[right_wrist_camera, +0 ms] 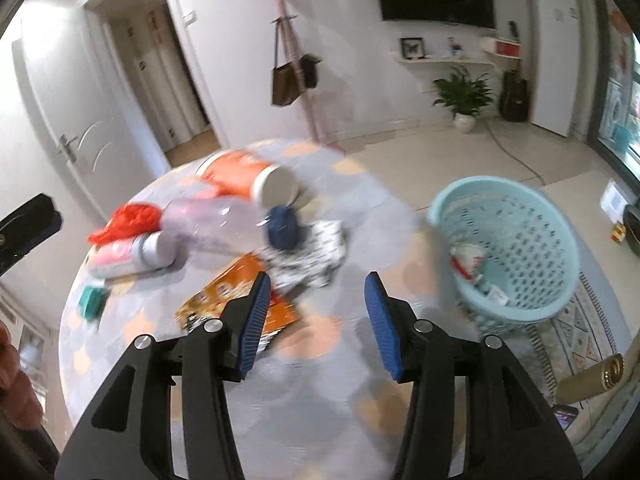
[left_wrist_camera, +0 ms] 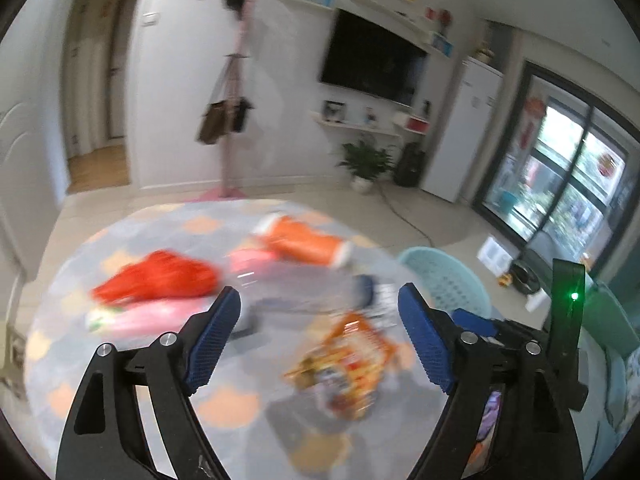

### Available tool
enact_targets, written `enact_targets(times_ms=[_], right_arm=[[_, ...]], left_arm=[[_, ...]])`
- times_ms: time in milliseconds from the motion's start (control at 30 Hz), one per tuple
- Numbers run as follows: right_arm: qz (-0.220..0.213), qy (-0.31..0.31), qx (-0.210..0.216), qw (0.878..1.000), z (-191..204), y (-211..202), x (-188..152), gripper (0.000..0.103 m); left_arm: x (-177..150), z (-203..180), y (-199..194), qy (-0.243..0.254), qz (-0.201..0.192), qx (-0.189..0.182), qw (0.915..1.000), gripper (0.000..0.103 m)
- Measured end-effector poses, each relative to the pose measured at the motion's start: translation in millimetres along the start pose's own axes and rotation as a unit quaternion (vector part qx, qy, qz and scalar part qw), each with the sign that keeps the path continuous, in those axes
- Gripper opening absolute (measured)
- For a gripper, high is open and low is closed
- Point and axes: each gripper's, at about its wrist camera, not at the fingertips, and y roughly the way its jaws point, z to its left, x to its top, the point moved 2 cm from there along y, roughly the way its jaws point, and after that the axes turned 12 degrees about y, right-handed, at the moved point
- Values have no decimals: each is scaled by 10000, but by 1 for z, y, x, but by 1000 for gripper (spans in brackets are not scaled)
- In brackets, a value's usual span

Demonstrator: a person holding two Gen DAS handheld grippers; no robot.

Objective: Collect trash
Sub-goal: 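Move both tools back over the table toward the snack bag and teal cloth, then grasp the teal cloth with the left tool while the right tool grasps the orange snack bag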

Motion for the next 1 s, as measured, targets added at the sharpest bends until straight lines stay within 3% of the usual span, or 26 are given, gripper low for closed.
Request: enact_targets(times_ms=[100, 200, 267, 400, 500, 633, 667, 700, 833, 900, 1000], right_arm=[[226, -28, 142, 9996, 12, 13, -13, 53], [414, -4, 213, 9989, 20, 26, -23, 54], [376, -28, 200, 9991, 25, 30, -28, 54], [67, -212, 75, 9997, 35, 33, -34, 59], [24, -374, -168, 9992, 37, 43, -31, 59], [340, -318, -227, 9987, 33, 59, -27, 59], [458, -294, -255, 9982, 32, 63, -27, 57], [537, -276, -296, 9977, 30, 66, -28, 45], [530, -327, -239, 9978, 29, 61, -34, 15], [537, -325, -144, 9979, 28, 56, -40, 6], [608, -287, 123, 9977, 28, 45, -48, 5]], left_arm=[[-24, 47, -15, -343, 107, 394, 9986, 79], [-48, 87, -25, -656, 198, 788, 9945, 79], [-65, 112, -26, -818, 365, 1173, 9890, 79], [-89, 148, -18, -1051, 627, 1549, 9803, 79], [-101, 158, -12, -1072, 814, 1603, 9778, 79], [-108, 157, 7, -1056, 1021, 1524, 9774, 79], [-108, 156, 12, -1024, 1083, 1544, 9767, 79], [-110, 155, 17, -1007, 1125, 1548, 9763, 78], [-113, 149, 27, -915, 1235, 1602, 9750, 68], [-113, 147, 28, -826, 1264, 1669, 9743, 49], [-112, 145, 27, -751, 1242, 1743, 9739, 39]])
